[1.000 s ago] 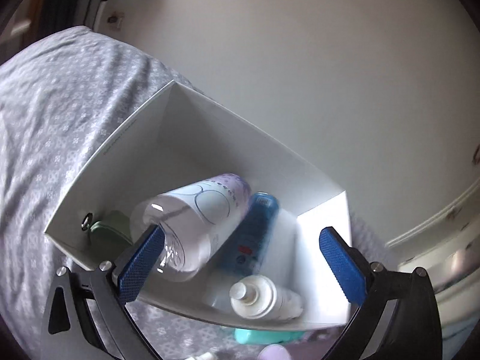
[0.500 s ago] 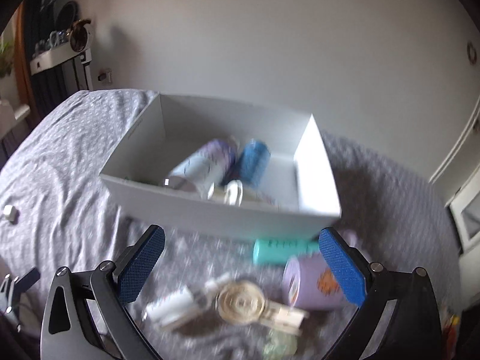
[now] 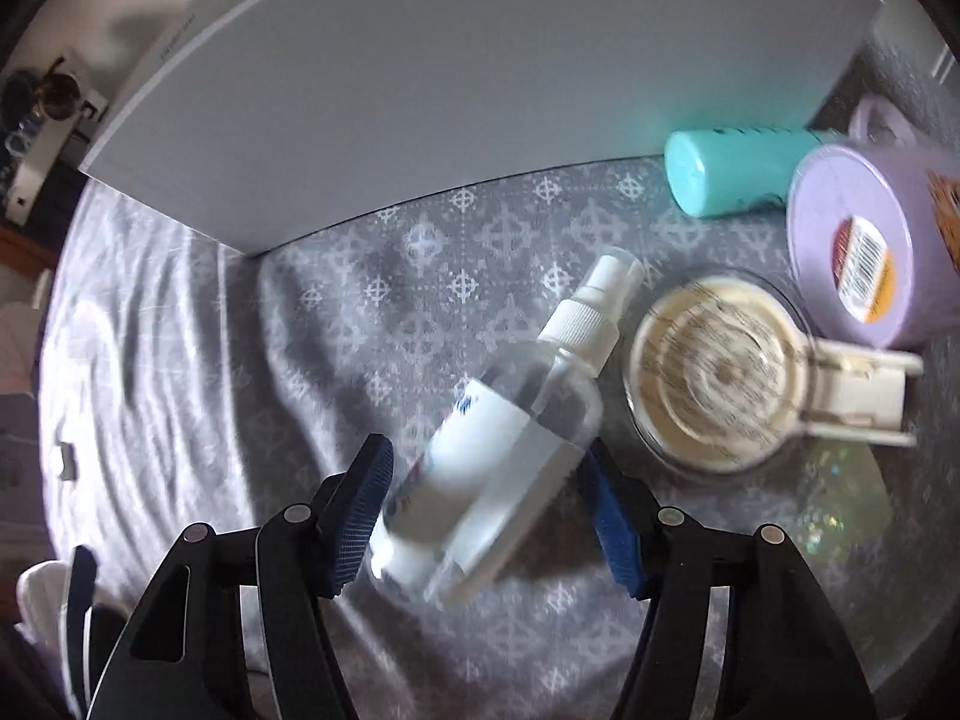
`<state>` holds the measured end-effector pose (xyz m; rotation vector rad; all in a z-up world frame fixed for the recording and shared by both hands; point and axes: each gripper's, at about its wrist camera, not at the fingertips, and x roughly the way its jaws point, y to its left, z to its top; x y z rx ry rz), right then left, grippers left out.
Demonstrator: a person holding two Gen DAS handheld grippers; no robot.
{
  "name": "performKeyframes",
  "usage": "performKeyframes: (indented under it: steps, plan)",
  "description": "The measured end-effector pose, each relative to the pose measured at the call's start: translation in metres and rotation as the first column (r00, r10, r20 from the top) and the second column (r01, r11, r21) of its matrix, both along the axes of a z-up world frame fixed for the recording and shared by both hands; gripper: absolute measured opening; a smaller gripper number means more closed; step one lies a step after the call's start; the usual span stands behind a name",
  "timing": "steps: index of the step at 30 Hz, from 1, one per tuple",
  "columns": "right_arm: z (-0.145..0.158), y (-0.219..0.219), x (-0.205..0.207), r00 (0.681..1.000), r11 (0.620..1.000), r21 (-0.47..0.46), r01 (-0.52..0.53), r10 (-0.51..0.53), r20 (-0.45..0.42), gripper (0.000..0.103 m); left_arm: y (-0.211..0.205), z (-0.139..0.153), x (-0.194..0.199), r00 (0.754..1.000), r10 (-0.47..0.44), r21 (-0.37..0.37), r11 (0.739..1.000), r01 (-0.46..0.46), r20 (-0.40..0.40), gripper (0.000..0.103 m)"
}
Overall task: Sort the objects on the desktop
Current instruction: 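Grasp the small white pump bottle with the right tool and lift it, then drop the pump bottle into the white box by opening the right tool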
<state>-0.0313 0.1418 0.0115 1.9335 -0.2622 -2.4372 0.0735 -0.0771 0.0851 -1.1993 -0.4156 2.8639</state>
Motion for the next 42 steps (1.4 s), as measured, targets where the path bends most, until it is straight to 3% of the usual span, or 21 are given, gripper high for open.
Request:
performKeyframes:
  steps: [3,6,8,13,16,18,24,29,32,36,42]
  plan:
    - [-0.006,-0.013,-0.007,1.0,0.996,0.082,-0.019,0.021,-0.019,0.063,0.001,0.0,0.001,1.0,-0.004,-0.004,1.0,0.004,-0.003,0.101]
    - [-0.006,-0.019,-0.009,0.997,0.99,0.136,-0.039,0.048,-0.06,0.047,0.001,0.002,0.002,1.0,-0.002,-0.005,1.0,0.002,-0.011,0.101]
    - [-0.004,-0.013,-0.008,0.997,0.996,0.091,-0.019,0.025,-0.068,0.042,-0.001,0.003,0.003,1.0,0.004,-0.002,1.0,-0.004,-0.018,0.101]
    - [0.008,0.008,0.009,0.995,0.999,-0.053,0.005,-0.01,-0.095,0.04,-0.002,0.006,0.004,1.0,0.009,0.004,1.0,-0.009,-0.029,0.101]
    - [0.03,0.02,0.026,0.987,0.989,-0.145,-0.006,-0.017,-0.157,0.039,0.0,0.004,0.003,1.0,0.003,-0.006,1.0,-0.003,-0.021,0.102]
    - [0.05,0.026,0.035,0.976,0.988,-0.152,-0.019,-0.014,-0.217,0.039,0.001,0.004,0.004,1.0,0.0,-0.001,1.0,0.0,-0.026,0.102]
    - [0.145,0.051,0.039,0.902,0.988,-0.152,-0.008,-0.059,-0.427,0.039,0.001,0.003,0.003,1.0,0.0,0.005,1.0,0.0,-0.02,0.102]
    - [0.227,0.055,0.013,0.798,0.99,-0.134,0.035,-0.108,-0.593,0.039,0.001,0.002,0.002,1.0,-0.007,0.014,1.0,0.008,-0.015,0.102]
    - [0.251,0.06,-0.013,0.774,0.991,-0.112,0.07,-0.125,-0.621,0.039,0.002,-0.002,-0.001,1.0,-0.014,0.019,1.0,0.014,0.003,0.102]
    - [0.242,0.051,-0.062,0.792,0.993,-0.033,0.115,-0.112,-0.6,0.039,0.002,-0.005,-0.003,1.0,-0.013,0.023,1.0,0.012,0.019,0.102]
    - [0.17,0.04,-0.113,0.901,0.984,0.116,0.134,-0.072,-0.427,0.039,0.002,-0.007,-0.004,1.0,-0.012,0.02,1.0,0.012,0.026,0.102]
